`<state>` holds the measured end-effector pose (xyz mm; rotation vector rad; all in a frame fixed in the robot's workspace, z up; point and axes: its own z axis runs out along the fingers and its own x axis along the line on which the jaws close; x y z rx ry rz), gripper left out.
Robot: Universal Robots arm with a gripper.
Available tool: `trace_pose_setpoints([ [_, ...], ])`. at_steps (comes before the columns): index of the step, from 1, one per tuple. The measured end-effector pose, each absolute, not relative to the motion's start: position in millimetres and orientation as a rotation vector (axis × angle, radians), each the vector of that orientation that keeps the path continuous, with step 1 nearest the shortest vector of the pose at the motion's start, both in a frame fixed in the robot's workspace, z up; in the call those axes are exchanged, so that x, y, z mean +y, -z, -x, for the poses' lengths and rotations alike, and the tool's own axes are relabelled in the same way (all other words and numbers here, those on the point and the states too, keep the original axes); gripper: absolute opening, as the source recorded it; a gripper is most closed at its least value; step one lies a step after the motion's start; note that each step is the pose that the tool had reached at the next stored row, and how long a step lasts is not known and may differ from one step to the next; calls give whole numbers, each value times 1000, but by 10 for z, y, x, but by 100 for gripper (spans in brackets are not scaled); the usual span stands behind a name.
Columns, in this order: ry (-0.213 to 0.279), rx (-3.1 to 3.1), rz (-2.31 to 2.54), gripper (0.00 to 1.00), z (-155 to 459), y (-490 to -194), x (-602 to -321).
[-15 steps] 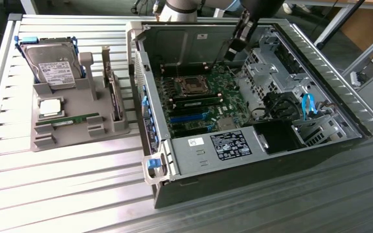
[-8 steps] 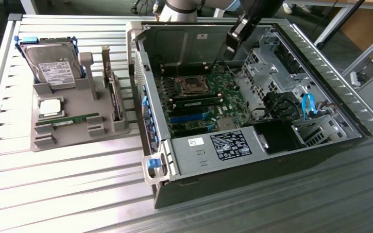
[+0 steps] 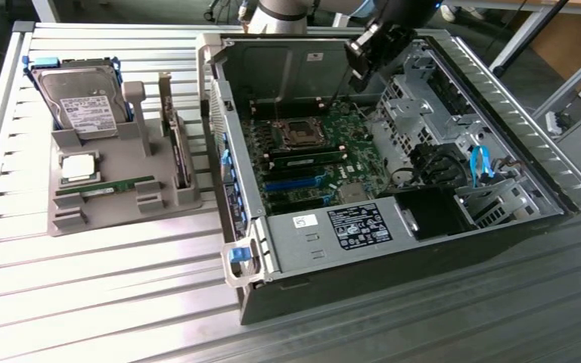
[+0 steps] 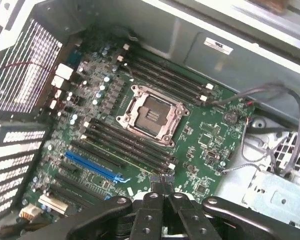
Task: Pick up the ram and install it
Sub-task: 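Press down the ram until it locks into place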
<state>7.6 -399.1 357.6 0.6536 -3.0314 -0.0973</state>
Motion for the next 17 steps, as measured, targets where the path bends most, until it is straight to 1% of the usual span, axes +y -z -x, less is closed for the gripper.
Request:
trace_pose_setpoints([
  [17, 109, -3115, 51, 9, -77, -3566, -3991],
])
